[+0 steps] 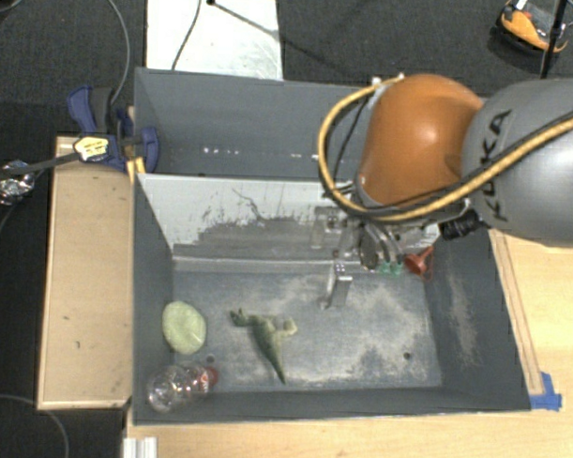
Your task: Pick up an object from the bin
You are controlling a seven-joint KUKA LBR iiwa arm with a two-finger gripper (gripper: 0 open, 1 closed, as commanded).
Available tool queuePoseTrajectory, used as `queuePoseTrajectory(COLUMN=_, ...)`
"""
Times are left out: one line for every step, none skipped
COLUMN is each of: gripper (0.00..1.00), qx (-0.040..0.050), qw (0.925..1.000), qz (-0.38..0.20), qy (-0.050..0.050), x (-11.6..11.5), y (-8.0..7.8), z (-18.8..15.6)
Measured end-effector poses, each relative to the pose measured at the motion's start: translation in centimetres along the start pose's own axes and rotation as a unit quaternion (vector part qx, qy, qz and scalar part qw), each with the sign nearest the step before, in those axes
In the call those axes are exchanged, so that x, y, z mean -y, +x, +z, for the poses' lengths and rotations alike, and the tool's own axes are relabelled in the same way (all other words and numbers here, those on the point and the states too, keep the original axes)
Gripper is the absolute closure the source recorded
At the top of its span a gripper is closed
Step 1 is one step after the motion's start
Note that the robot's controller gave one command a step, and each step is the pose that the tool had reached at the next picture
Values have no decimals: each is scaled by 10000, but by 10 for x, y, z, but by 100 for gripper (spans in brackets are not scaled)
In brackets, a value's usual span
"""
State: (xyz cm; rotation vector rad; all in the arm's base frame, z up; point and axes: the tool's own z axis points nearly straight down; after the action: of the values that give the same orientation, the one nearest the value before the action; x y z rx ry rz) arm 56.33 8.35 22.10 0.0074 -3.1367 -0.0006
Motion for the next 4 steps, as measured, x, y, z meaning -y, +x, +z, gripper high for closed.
queuePoseTrajectory(gripper=0, qx=41, qw=10000, qz=8, qy=-3, x=0, y=-1, z=-4)
queuePoseTrajectory(gripper=0, qx=70, qw=9995, qz=306, qy=-5, x=-12, y=11, z=29)
queuePoseTrajectory(gripper=0, qx=64, qw=9975, qz=703, qy=-17, x=-19, y=10, z=82)
queuePoseTrajectory(gripper=0, qx=57, qw=9976, qz=693, qy=-10, x=-27, y=9, z=124)
